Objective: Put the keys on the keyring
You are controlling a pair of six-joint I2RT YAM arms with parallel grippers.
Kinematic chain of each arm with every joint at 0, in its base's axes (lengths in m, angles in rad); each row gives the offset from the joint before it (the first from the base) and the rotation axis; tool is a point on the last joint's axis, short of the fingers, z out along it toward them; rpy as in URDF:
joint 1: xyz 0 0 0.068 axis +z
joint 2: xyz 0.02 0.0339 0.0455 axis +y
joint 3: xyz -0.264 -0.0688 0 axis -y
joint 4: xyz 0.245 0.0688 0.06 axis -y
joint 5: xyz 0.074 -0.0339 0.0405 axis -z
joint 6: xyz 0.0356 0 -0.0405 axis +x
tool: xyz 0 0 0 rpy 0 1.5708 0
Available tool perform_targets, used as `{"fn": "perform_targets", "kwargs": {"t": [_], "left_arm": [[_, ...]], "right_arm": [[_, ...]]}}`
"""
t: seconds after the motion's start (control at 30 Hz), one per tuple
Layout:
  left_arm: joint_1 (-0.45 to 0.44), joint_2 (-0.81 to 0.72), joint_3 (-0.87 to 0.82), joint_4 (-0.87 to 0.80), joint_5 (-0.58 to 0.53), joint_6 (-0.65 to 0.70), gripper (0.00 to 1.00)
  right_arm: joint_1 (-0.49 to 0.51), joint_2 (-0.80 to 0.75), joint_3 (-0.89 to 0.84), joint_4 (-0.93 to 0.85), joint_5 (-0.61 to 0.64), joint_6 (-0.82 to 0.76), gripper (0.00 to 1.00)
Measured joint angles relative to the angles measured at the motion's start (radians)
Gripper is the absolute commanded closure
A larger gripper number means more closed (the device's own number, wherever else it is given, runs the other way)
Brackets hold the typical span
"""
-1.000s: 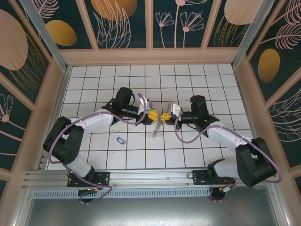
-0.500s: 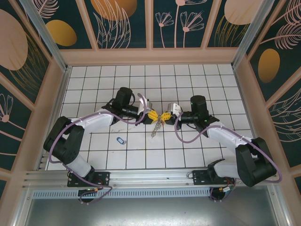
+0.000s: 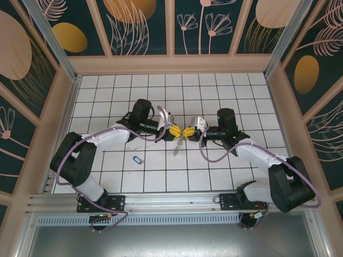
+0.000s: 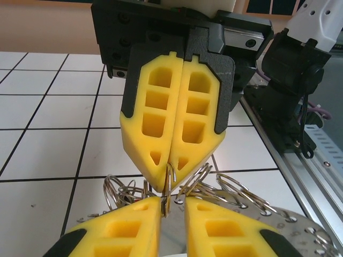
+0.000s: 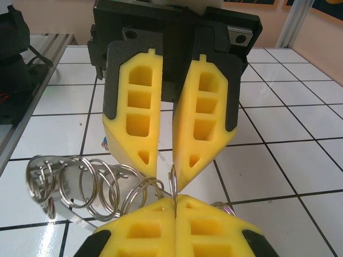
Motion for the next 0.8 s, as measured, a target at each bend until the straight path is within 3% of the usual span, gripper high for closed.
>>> {"fn": "perform_targets", "kwargs": {"t": [0.57, 0.7, 0.8], "left_arm": [[0.0, -0.001, 0.0, 0.011, -0.029, -0.007, 1.0], [-0.001, -0.003, 0.0, 0.011, -0.047, -0.007, 1.0], [-0.005, -0.009, -0.012, 0.029, -0.07, -0.011, 1.0]], "right_arm": [[0.001, 0.005, 0.0, 0.001, 0.002, 0.003, 1.0], [0.003, 0.005, 0.0, 0.0, 0.019, 0.004, 0.9], [0.006, 0.002, 0.0, 0.0, 0.051, -0.003, 0.77]]}}
